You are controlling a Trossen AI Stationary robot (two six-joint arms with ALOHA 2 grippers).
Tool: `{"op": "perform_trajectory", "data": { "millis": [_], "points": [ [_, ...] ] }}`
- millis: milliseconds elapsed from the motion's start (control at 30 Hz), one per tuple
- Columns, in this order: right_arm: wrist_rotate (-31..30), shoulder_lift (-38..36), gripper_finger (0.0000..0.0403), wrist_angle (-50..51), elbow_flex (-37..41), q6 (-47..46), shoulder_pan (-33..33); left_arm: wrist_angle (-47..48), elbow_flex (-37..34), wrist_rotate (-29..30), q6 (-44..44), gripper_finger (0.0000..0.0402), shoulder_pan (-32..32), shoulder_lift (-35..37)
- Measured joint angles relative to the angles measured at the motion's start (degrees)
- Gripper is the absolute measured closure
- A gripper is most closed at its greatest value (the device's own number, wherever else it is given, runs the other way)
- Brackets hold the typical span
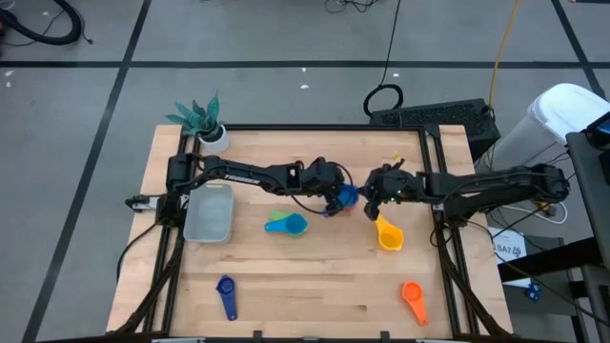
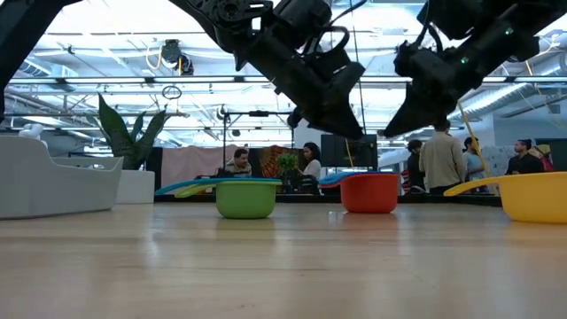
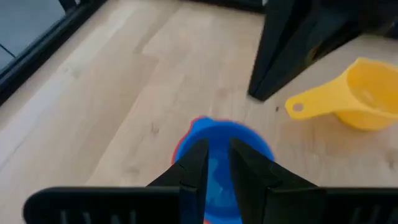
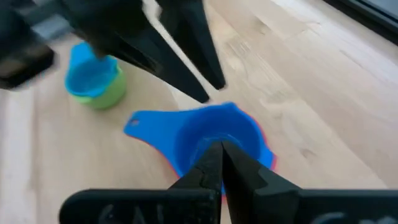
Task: Nest measuring cups in basket
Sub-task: Stack the top light blue measuring cup on top of the red measuring cup
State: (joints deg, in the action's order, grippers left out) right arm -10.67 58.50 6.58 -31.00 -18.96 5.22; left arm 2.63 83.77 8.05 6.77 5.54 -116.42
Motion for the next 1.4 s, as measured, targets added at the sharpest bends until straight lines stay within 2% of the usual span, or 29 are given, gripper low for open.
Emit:
{"op": "perform_trajectory", "data": {
  "millis": [167, 333, 467, 533, 633, 733, 900, 1033, 1167, 1400],
  "points": [
    [0.2, 2.3, 0.0403, -1.3, 0.0, 3.7, 0.5, -0.6, 0.0, 0.0, 0.2, 0.0335, 0.0, 0.0],
    [1.8, 6.3, 0.0403, -2.5, -0.6, 4.1, 0.5, 5.9, -0.1, 1.4, -0.5, 0.0335, 0.0, 1.2],
    [1.5, 9.8, 0.0403, -2.5, -1.3, 5.2, 0.4, 10.1, -0.1, 2.4, -2.9, 0.0335, -0.5, 6.3],
    [-0.7, 10.4, 0.0403, -1.9, -1.3, 6.1, 0.5, 13.2, 0.0, 3.9, -4.1, 0.0335, -1.4, 9.7],
    [-5.5, 9.6, 0.0403, -1.5, -1.3, 7.1, 0.6, 18.6, 0.0, 8.7, -5.7, 0.0335, -3.4, 14.9],
    [-7.1, 7.8, 0.0403, -1.5, -1.4, 7.7, 0.9, 24.2, 0.0, 13.9, -6.1, 0.0335, -5.3, 20.1],
    [-8.9, 7.1, 0.0403, 7.7, -1.4, 4.7, 3.3, 33.4, 0.0, 19.8, -1.9, 0.0335, -9.3, 25.9],
    [-8.5, 7.9, 0.0403, 9.4, -1.0, 3.3, 4.7, 35.6, 0.0, 24.6, 1.0, 0.0335, -13.6, 28.3],
    [-5.3, 8.3, 0.0403, 4.8, -0.3, 3.1, 5.3, 37.0, 0.0, 29.1, 2.2, 0.0335, -17.8, 29.0],
    [-4.0, 11.3, 0.0403, 0.5, 2.4, 0.3, 5.3, 48.5, -0.1, 39.2, 11.8, 0.0335, -24.9, 32.2]
  ]
}}
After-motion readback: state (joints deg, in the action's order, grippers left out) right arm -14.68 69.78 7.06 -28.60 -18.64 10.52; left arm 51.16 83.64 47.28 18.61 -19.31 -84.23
